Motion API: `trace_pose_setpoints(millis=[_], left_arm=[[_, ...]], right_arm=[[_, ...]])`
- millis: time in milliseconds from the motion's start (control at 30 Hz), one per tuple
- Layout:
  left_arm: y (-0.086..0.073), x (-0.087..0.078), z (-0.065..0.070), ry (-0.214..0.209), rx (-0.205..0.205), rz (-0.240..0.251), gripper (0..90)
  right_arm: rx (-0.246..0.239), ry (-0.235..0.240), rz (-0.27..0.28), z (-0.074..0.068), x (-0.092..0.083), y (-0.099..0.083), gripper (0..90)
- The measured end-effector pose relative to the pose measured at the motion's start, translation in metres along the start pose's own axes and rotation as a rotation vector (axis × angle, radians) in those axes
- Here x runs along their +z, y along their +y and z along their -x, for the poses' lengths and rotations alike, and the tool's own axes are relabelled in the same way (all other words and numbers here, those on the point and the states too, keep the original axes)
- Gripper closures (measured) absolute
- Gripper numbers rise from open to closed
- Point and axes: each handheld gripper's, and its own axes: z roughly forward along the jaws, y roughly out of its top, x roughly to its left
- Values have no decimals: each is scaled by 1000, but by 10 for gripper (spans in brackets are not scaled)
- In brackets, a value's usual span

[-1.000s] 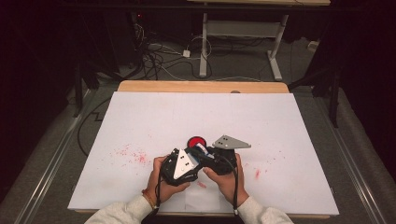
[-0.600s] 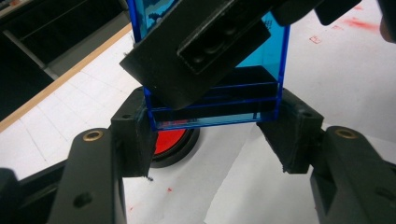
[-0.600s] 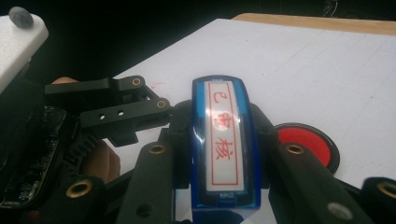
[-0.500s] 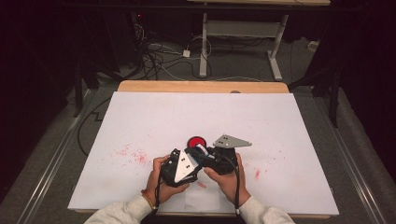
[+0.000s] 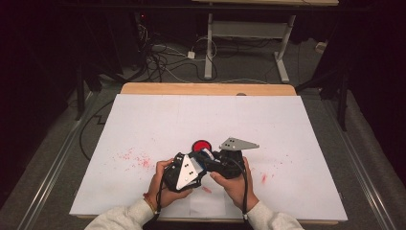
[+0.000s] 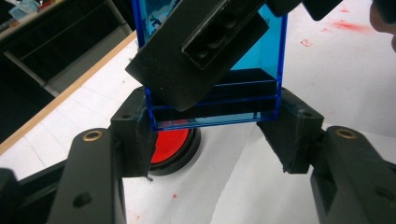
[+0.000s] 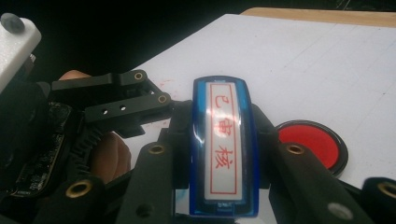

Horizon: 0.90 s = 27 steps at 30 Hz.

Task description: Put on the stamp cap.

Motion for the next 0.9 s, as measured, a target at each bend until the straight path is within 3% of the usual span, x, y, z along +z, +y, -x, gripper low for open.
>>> trace_pose_setpoints(millis=[67, 267, 667, 833, 900], left_arm=[[1, 1, 0, 4, 30, -16, 387], [0, 1, 2, -5, 68, -31, 371], [0, 2, -2, -53, 30, -19, 371], [-1, 3, -4, -72, -28, 9, 367], [-2, 4, -7, -101, -70, 13, 369]], right_arm=[[5, 3, -3, 0, 1, -1, 697], [10, 14, -23, -1, 4, -6, 699], [20, 16, -29, 2, 4, -6, 695], [7, 4, -21, 1, 2, -4, 695], [11, 5, -16, 2, 0, -3, 696]])
